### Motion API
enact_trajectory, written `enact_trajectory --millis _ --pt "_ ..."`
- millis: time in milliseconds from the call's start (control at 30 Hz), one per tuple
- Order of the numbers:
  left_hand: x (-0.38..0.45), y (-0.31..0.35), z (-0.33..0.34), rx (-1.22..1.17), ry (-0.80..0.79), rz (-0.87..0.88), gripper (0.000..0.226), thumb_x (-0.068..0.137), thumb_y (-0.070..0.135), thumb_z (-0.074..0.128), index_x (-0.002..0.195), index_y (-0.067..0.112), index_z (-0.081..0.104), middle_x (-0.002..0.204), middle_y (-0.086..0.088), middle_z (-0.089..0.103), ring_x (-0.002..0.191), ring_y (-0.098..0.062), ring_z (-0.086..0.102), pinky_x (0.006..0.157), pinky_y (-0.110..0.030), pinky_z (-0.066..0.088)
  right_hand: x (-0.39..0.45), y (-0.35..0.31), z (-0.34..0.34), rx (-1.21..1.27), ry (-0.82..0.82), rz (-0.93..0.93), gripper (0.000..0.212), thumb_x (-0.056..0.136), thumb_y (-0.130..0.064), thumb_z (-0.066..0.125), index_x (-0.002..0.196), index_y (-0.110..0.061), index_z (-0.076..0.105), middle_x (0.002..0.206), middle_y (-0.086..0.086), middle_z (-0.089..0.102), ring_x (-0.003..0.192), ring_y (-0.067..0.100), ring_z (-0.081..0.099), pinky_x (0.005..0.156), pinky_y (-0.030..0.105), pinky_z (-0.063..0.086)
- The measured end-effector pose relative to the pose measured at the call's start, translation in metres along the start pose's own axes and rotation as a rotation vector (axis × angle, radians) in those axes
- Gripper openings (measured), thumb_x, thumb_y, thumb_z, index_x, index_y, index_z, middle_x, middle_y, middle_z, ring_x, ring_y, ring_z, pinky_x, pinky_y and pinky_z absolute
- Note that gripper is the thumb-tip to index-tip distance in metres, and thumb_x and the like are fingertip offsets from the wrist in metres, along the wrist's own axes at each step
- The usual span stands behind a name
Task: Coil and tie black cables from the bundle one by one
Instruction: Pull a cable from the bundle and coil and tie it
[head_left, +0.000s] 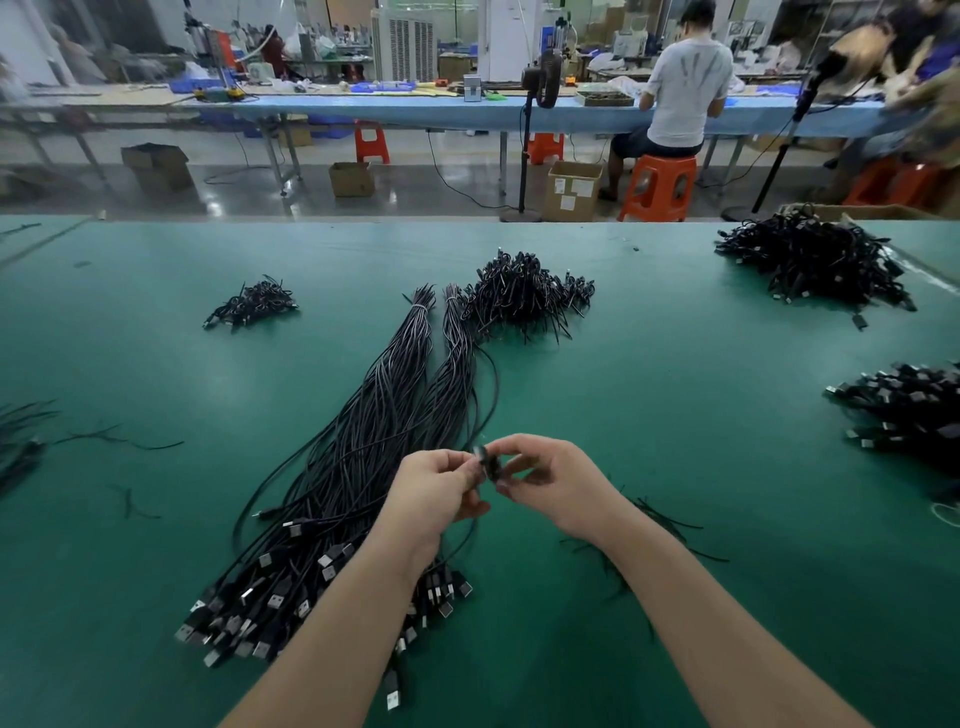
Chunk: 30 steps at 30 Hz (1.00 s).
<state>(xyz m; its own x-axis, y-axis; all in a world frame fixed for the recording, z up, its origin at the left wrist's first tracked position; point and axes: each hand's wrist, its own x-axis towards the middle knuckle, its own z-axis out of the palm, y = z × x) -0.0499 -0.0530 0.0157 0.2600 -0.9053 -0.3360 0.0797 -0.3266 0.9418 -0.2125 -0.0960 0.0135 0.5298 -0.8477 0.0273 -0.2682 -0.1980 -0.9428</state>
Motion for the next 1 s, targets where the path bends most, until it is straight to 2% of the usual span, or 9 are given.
enact_trajectory --millis 67,167,333,433,600,733,833,933,1000 --pt "-0.001 0.000 0.000 -0.067 -0.019 -0.020 0.016 0.098 0.003 0.060 0.086 0.001 0.069 0.051 0.000 0.054 0.047 -0.009 0.054 0.060 -0.029 0.059 -0.002 -0.001 0.004 -0.008 0.038 -0.055 0.031 0.083 0.003 0.074 0.104 -0.021 0.073 0.098 0.002 0.074 0.093 0.021 0.069 0.090 0.041 0.056" --pt "-0.002 -0.001 -0.001 0.043 -0.013 0.065 0.009 0.096 0.007 0.064 0.093 0.002 0.071 0.057 0.000 0.062 0.052 -0.010 0.059 0.068 -0.034 0.062 -0.002 -0.002 0.005 -0.033 0.110 -0.079 0.027 0.082 -0.002 0.077 0.095 -0.025 0.073 0.095 -0.002 0.077 0.094 0.014 0.071 0.093 0.031 0.055" --pt "-0.003 -0.001 -0.003 0.180 -0.020 0.168 0.006 0.094 0.010 0.069 0.091 0.006 0.072 0.072 -0.005 0.069 0.055 -0.010 0.060 0.077 -0.042 0.060 -0.002 -0.004 0.004 -0.029 0.156 -0.088 0.029 0.083 -0.004 0.076 0.108 -0.019 0.074 0.101 -0.011 0.076 0.096 -0.004 0.069 0.092 0.010 0.047" --pt "-0.003 -0.003 -0.001 0.226 0.009 0.179 0.012 0.095 0.013 0.067 0.085 0.009 0.073 0.071 -0.014 0.072 0.057 -0.015 0.061 0.078 -0.048 0.059 -0.002 -0.003 0.006 -0.068 0.181 -0.132 0.027 0.083 -0.007 0.078 0.106 -0.020 0.076 0.095 -0.018 0.076 0.095 -0.004 0.069 0.089 0.009 0.048" --pt "-0.005 -0.004 0.003 0.281 0.104 0.272 0.013 0.095 0.012 0.067 0.083 0.016 0.070 0.058 -0.002 0.069 0.054 -0.012 0.063 0.068 -0.045 0.058 -0.001 -0.002 0.006 0.014 0.180 -0.112 0.025 0.083 -0.005 0.077 0.098 -0.024 0.077 0.094 -0.014 0.077 0.091 0.003 0.071 0.086 0.014 0.052" --pt "-0.006 -0.006 0.005 0.378 0.155 0.369 0.014 0.094 0.009 0.067 0.082 0.017 0.068 0.062 0.002 0.068 0.052 -0.003 0.059 0.054 -0.023 0.052 -0.001 -0.002 0.008 0.016 0.167 -0.062 0.021 0.086 -0.008 0.075 0.102 -0.021 0.075 0.093 -0.012 0.077 0.087 0.001 0.071 0.079 0.013 0.052" --pt "-0.008 -0.007 0.006 0.488 0.160 0.490 0.011 0.094 0.007 0.066 0.084 0.013 0.065 0.071 0.008 0.066 0.061 0.002 0.058 0.057 -0.010 0.043 -0.001 -0.002 0.007 -0.011 0.203 -0.025 0.014 0.090 -0.013 0.072 0.103 -0.016 0.074 0.087 -0.008 0.076 0.081 0.003 0.070 0.075 0.012 0.050" --pt "-0.009 -0.009 0.008 0.634 0.176 0.659 0.012 0.095 0.007 0.064 0.085 0.012 0.062 0.075 0.009 0.062 0.066 -0.005 0.057 0.061 -0.015 0.042 -0.001 -0.005 0.005 -0.029 0.194 0.033 0.012 0.094 -0.018 0.067 0.105 -0.016 0.073 0.089 -0.005 0.077 0.088 0.010 0.071 0.081 0.022 0.054" --pt "-0.008 -0.011 0.008 0.754 0.194 0.823 0.011 0.094 0.003 0.062 0.085 0.010 0.062 0.079 0.007 0.062 0.068 -0.013 0.057 0.061 -0.027 0.047 0.001 -0.009 0.002 0.046 0.149 0.091 0.014 0.097 -0.014 0.063 0.108 -0.011 0.072 0.094 0.003 0.078 0.093 0.020 0.073 0.088 0.033 0.057"
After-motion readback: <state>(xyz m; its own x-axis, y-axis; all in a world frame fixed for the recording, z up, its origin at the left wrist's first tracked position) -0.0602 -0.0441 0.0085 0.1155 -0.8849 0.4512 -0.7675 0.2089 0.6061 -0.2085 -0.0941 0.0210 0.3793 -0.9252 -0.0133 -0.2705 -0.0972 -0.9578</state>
